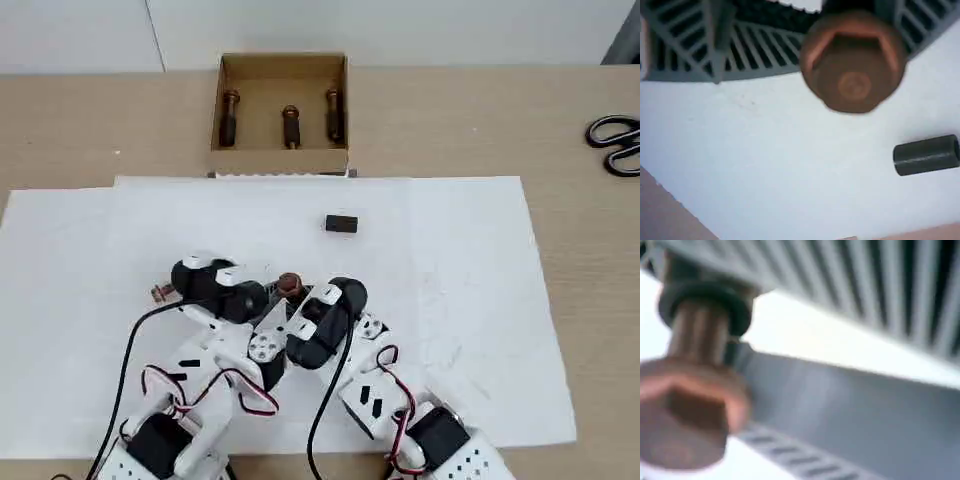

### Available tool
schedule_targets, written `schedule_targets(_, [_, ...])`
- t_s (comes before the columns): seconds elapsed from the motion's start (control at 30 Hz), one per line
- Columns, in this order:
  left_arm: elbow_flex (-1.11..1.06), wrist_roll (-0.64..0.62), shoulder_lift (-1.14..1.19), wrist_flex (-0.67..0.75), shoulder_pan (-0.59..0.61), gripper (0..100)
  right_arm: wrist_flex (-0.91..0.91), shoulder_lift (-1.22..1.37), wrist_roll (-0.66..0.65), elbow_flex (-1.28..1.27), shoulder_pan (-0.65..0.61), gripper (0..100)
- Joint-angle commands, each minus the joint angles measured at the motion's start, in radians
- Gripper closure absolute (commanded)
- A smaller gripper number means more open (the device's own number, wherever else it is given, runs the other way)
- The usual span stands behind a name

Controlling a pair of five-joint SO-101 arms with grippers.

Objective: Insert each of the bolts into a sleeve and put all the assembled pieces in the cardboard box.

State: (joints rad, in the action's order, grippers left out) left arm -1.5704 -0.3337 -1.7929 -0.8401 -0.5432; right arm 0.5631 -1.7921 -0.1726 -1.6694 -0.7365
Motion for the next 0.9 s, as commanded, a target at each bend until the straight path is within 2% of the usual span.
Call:
schedule_targets(0.0, [-0.065,0.061,0.014,-0.04,0.041,79,-0.039,-0.016,-0.008,-0.012,-0.005,99.5])
schedule_targets(0.17, [-0.058,0.14,0.014,-0.04,0.124,79,-0.039,-0.013,-0.008,-0.014,-0.005,99.5])
schedule_targets(0.47, [0.025,0.14,0.014,-0.04,0.132,79,0.002,-0.013,-0.008,-0.014,-0.005,99.5])
schedule_targets(0.63, [0.142,0.138,0.014,-0.04,0.132,79,0.024,-0.019,-0.006,-0.014,-0.005,99.5])
schedule_targets(0.73, [0.202,0.14,0.014,-0.038,0.132,85,0.024,-0.019,-0.006,-0.014,-0.004,99.5])
schedule_targets(0.87, [0.272,0.144,0.012,-0.035,0.132,99,0.024,-0.019,-0.006,-0.014,-0.001,99.5])
